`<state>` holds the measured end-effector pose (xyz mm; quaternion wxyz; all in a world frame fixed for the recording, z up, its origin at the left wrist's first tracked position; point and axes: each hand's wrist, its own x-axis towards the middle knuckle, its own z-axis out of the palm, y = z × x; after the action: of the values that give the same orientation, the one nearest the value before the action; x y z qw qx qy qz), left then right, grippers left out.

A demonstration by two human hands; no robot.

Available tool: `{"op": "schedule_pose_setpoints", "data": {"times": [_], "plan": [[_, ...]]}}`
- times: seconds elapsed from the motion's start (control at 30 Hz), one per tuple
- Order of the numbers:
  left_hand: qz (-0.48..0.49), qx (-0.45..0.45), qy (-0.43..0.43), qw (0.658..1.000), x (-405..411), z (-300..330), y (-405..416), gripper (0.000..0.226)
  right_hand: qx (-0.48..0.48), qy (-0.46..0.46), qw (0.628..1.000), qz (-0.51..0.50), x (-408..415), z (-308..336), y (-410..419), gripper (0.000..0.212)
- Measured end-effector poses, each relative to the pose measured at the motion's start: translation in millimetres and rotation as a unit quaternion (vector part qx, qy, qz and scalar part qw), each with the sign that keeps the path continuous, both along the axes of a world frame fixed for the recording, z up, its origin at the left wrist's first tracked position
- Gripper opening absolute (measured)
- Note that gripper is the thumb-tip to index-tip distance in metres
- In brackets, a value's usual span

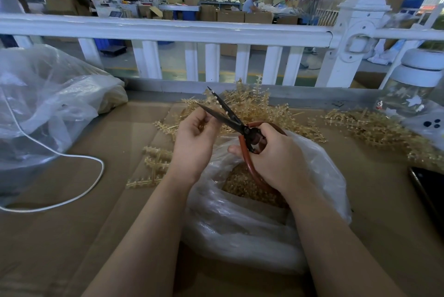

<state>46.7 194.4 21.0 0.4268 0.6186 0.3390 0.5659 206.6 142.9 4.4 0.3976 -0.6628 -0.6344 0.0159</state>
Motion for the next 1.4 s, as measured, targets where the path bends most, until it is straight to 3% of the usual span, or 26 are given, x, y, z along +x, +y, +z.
{"op": "schedule_pose_setpoints", "data": {"times": [0.17,0.87,1.07,1.23,1.4], "plan": [[-0.029,0.002,-0.013,1.0,-1.5,-0.7,2.8,0.018,0.009,-0.037,0.999,-0.024,1.4,1.3,-0.8,0.06],[-0.085,0.013,-0.054,0.995,-3.8,1.0,1.4,0.019,0.025,-0.039,0.999,-0.021,1.9,0.6,-3.5,0.054],[-0.086,0.009,-0.042,0.995,-3.6,1.2,1.2,0.018,0.012,-0.047,0.998,-0.026,1.9,3.3,-4.4,0.051],[-0.088,0.003,0.004,0.996,-1.6,-1.3,0.2,0.013,0.017,-0.048,0.998,-0.022,2.9,3.3,-4.3,0.064],[-0.102,0.0,-0.008,0.995,-2.8,1.0,-0.7,0.017,0.016,-0.054,0.998,-0.024,3.7,2.7,-3.2,0.061]]}}
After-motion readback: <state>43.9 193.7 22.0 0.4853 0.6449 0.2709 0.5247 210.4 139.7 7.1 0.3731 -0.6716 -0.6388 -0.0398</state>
